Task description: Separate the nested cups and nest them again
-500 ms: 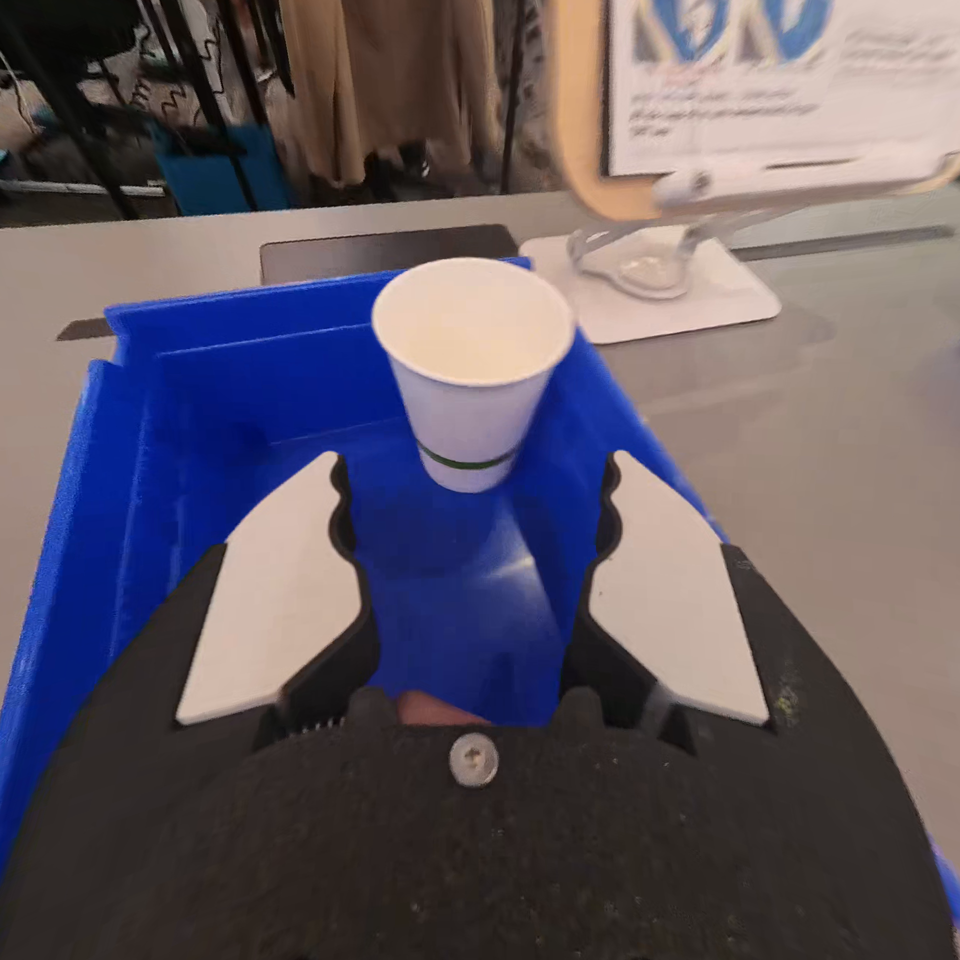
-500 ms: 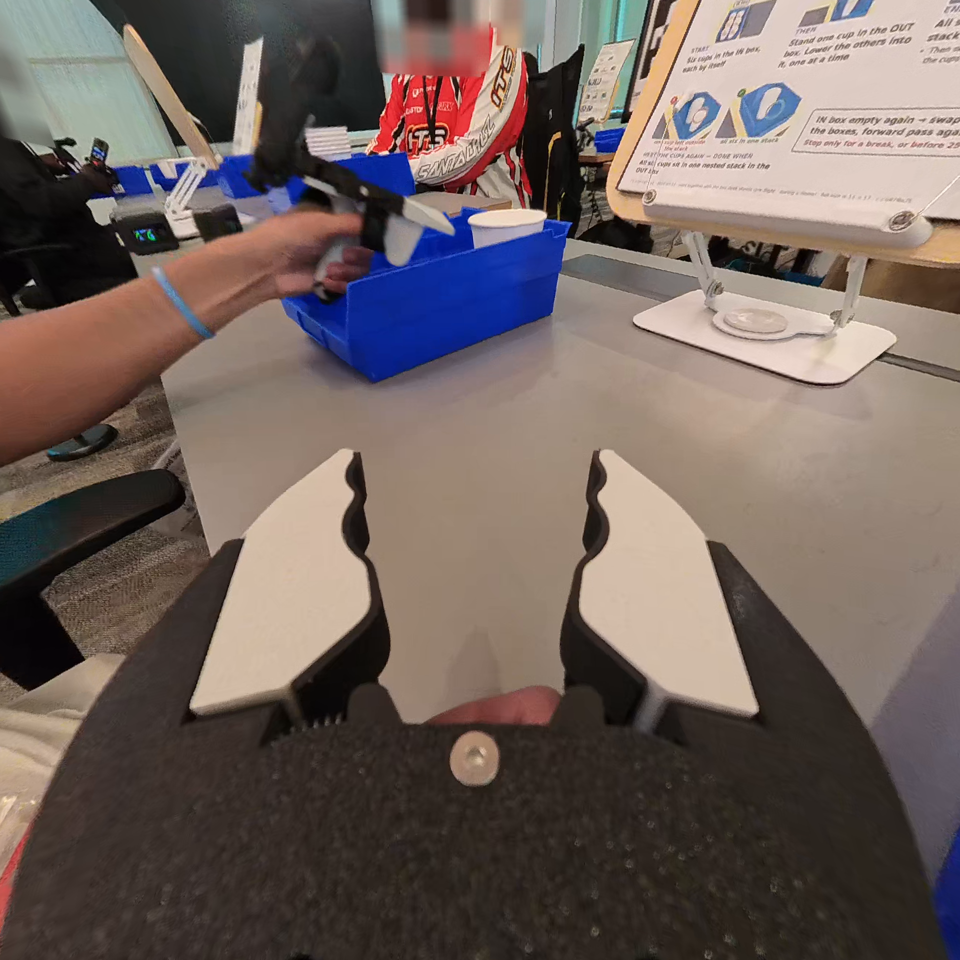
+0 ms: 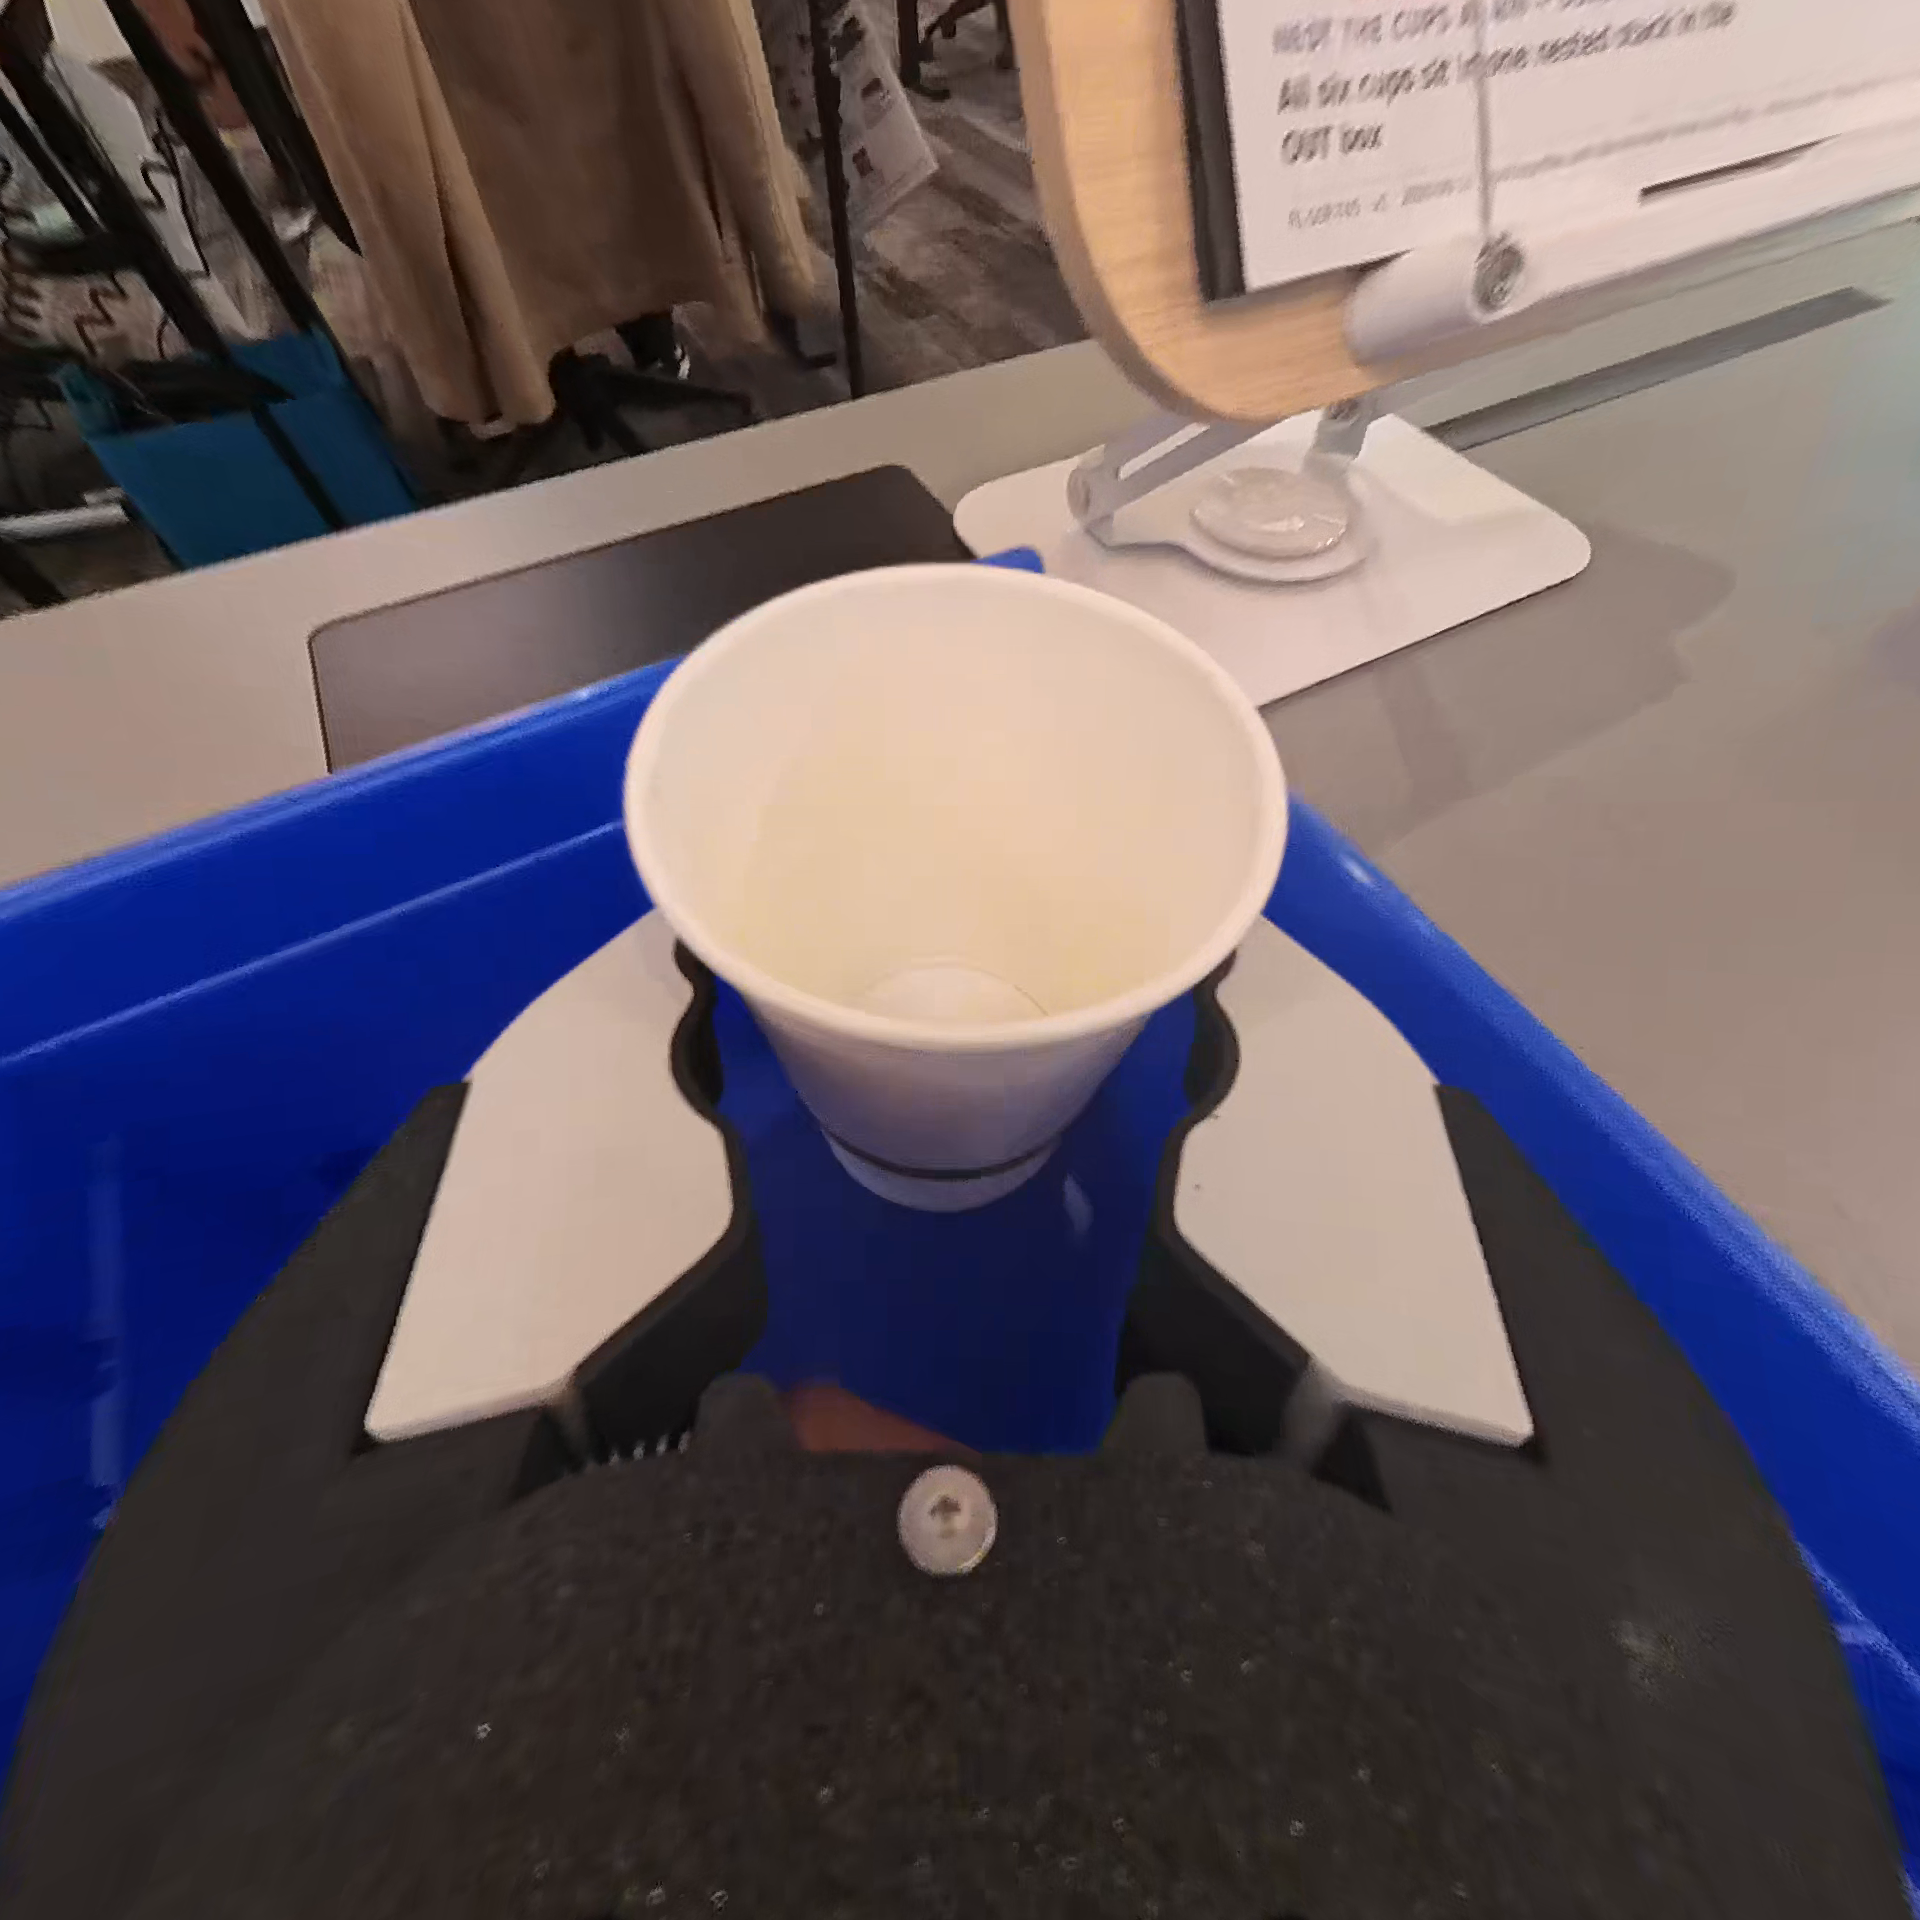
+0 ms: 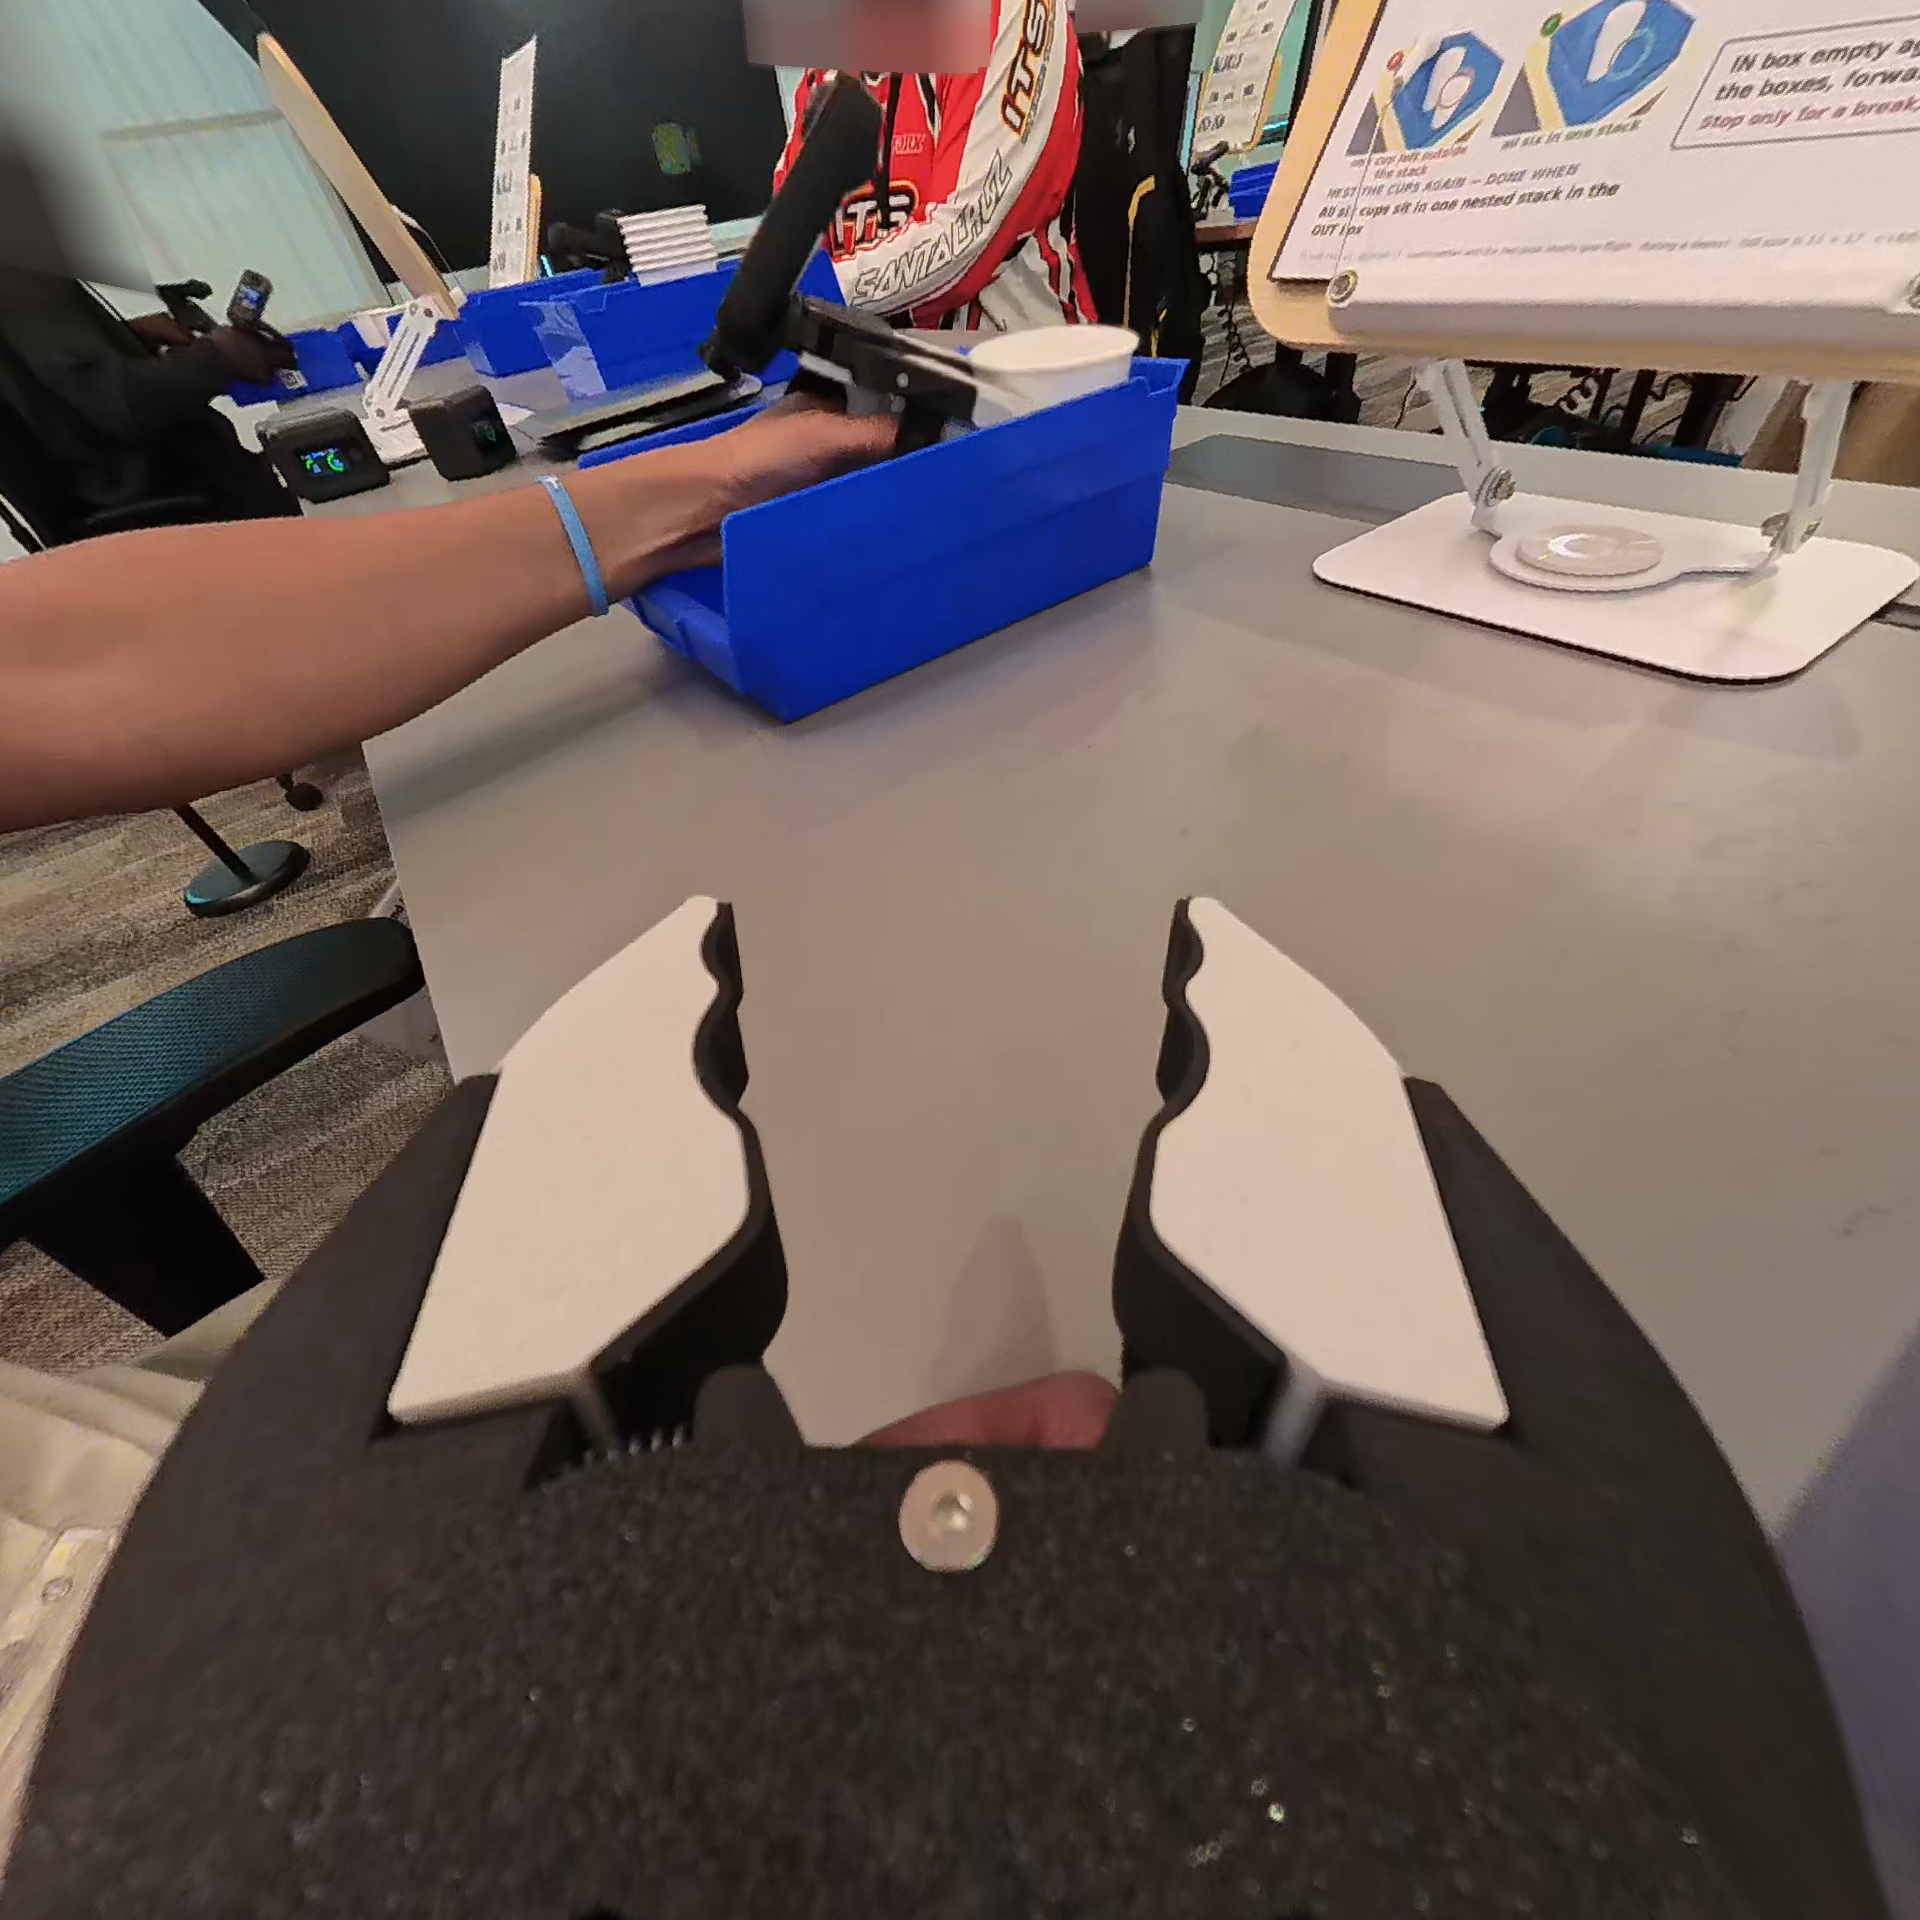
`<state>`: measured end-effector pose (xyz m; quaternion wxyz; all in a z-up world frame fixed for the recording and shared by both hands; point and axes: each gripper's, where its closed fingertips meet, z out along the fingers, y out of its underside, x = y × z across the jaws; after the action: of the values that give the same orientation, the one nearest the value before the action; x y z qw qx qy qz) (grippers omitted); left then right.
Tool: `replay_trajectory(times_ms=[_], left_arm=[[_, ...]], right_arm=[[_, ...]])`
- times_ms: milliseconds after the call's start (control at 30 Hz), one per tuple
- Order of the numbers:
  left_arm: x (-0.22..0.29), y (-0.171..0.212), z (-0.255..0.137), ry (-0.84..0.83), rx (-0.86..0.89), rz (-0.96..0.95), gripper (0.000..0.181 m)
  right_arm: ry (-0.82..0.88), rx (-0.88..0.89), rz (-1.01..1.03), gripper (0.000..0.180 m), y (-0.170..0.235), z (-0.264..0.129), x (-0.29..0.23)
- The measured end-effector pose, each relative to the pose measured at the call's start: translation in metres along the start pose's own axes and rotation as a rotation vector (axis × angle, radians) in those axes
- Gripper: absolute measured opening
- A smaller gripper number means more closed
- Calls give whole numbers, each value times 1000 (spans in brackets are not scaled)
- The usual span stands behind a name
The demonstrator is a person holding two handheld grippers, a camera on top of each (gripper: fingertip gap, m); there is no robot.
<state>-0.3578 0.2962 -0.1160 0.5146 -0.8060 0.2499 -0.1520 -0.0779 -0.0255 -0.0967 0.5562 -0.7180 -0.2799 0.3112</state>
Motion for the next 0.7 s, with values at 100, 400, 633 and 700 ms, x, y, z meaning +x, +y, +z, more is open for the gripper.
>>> replay_trajectory(times_ms=[100, 400, 633, 700], left_arm=[[4, -9, -10, 26, 32, -6, 89], [38, -22, -127, 177, 137, -23, 86], [125, -2, -212, 428, 154, 74, 85], [161, -8, -221, 530, 166, 99, 85]], right_arm=[[-5, -4, -4, 77, 0, 0, -1], [27, 70, 11, 74, -22, -21, 18], [-84, 115, -45, 84, -47, -35, 15], [-173, 112, -43, 87, -57, -29, 2]])
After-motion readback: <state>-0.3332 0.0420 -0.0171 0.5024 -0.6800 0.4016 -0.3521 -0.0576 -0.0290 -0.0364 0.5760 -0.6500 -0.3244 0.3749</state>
